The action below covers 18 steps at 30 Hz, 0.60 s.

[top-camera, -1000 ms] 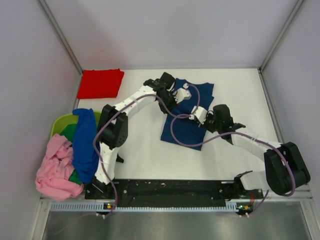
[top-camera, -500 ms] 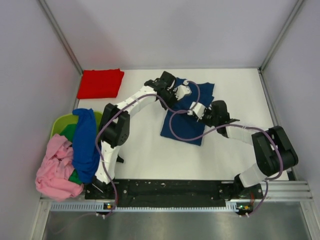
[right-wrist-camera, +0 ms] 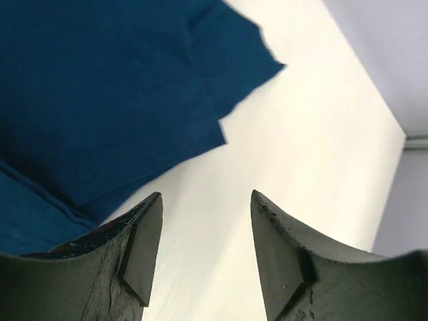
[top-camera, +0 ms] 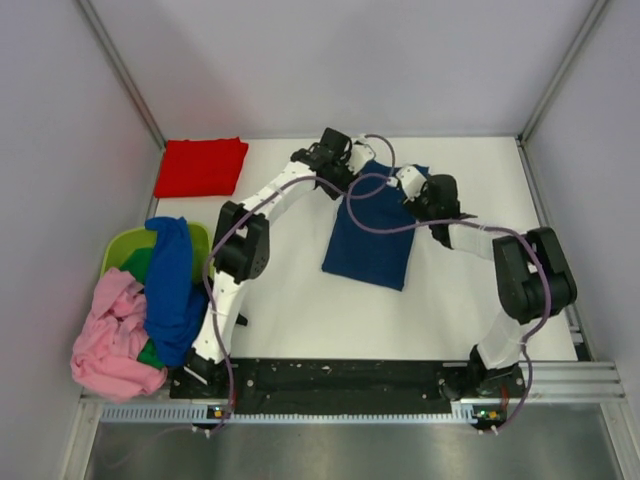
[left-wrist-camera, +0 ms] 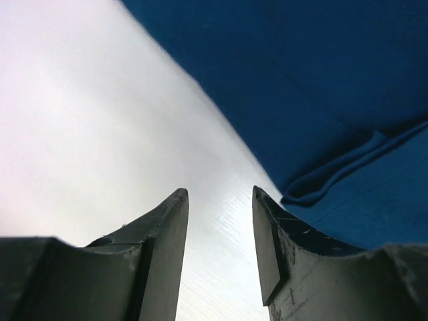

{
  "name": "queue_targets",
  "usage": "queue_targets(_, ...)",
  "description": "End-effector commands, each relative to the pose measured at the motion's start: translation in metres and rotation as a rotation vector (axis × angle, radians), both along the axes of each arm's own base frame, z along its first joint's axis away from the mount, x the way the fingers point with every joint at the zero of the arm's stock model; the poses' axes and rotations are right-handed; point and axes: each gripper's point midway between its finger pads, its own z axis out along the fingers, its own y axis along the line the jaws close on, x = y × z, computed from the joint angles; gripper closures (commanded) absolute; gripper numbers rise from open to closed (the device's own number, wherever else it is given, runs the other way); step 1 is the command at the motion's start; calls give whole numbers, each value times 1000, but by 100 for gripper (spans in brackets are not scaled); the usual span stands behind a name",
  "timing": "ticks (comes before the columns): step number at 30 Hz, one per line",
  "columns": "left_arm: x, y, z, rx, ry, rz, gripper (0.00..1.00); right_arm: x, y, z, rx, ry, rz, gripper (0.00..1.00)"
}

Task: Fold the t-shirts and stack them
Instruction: Fold the folded rectangular tshirt in 1/3 of the way

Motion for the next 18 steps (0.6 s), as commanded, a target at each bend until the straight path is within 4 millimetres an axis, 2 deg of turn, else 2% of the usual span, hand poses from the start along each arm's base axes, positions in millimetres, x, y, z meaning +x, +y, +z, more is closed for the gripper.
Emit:
queue_targets(1, 1, 0, 63, -163, -26, 13, 52, 2, 2, 77, 146, -164, -36, 45)
queue_targets(2, -14, -2, 67, -179, -12, -51, 52, -10, 11, 80, 172, -166, 19, 45)
queue_targets(4, -52, -8, 70, -217, 24, -231, 52, -50, 40, 82, 217, -148, 241, 43)
queue_targets(6, -96, -14, 71, -271, 54, -432, 51, -96, 56, 56, 180, -105, 419, 33)
queue_targets(7, -113, -10, 67, -262, 57, -504, 51, -113, 64, 49, 143, -99, 495, 31)
queue_targets(10, -163, -3, 50, -271, 118, -700, 46, -152, 81, 14, -63, 3, 684, 29)
queue_targets(11, -175, 1, 42, -251, 142, -729, 45, -165, 81, -2, -105, 91, 713, 29)
queue_targets(14, -192, 12, 16, -147, 160, -755, 43, -198, 80, -35, -194, 248, 765, 26)
queue_targets(16, -206, 15, -2, -94, 170, -784, 42, -210, 83, -45, -224, 261, 793, 26)
queue_targets(18, -218, 17, -19, -51, 167, -810, 40, -215, 85, -47, -215, 261, 792, 26)
